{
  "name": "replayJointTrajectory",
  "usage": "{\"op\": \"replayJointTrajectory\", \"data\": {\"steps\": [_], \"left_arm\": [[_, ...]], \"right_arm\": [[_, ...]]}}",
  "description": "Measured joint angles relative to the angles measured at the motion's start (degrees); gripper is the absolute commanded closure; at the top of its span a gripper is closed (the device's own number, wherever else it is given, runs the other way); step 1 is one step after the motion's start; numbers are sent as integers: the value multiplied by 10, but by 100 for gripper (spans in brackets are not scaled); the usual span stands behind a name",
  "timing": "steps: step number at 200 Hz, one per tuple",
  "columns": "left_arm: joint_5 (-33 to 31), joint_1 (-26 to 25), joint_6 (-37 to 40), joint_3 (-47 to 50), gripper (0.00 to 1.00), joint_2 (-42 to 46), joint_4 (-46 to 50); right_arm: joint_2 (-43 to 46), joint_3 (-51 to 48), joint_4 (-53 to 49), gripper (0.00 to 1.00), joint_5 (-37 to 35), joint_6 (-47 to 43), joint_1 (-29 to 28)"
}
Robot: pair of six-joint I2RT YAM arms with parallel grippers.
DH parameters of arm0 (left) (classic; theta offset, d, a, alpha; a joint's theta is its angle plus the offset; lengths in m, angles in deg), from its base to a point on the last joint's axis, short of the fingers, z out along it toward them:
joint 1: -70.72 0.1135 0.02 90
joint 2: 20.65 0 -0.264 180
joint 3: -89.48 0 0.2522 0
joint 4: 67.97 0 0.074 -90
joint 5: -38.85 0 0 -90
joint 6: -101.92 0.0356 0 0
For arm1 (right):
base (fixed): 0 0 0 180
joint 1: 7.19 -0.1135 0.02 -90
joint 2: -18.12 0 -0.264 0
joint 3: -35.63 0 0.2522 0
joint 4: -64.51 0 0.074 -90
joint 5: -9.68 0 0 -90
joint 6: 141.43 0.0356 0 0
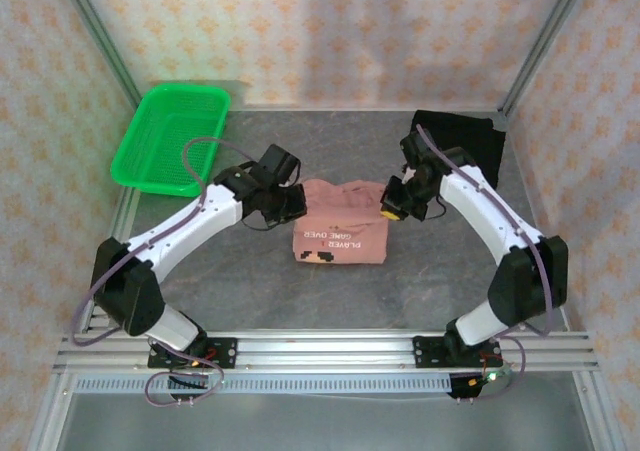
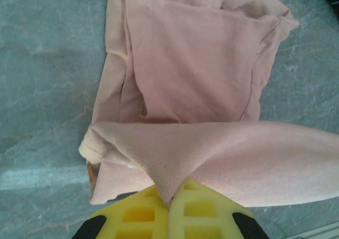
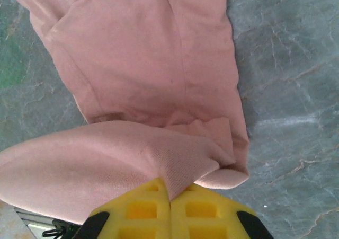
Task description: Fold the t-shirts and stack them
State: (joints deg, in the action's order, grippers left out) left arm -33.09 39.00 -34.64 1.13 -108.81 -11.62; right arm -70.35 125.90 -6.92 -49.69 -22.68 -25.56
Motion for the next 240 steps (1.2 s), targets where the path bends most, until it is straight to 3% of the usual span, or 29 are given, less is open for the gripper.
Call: {"op": "replayJointTrajectory", "data": {"steps": [125, 183, 203, 221, 240], "left_arm": [[32, 61, 58, -129, 100, -177, -5], [41, 68, 62, -169, 100, -254, -12], [41, 70, 63, -180, 84, -273, -13], [41, 71, 66, -198, 62, -284, -13], [42, 76, 61, -221, 53, -285, -12]], "right_arm": [[-200, 119, -2, 100, 9, -72, 40], [-282, 183, -7, 90, 5, -89, 44], [-307, 210, -9, 79, 3, -96, 46], [-320, 232, -9, 69, 2, -94, 49], [-320, 254, -8, 63, -2, -93, 56]]}}
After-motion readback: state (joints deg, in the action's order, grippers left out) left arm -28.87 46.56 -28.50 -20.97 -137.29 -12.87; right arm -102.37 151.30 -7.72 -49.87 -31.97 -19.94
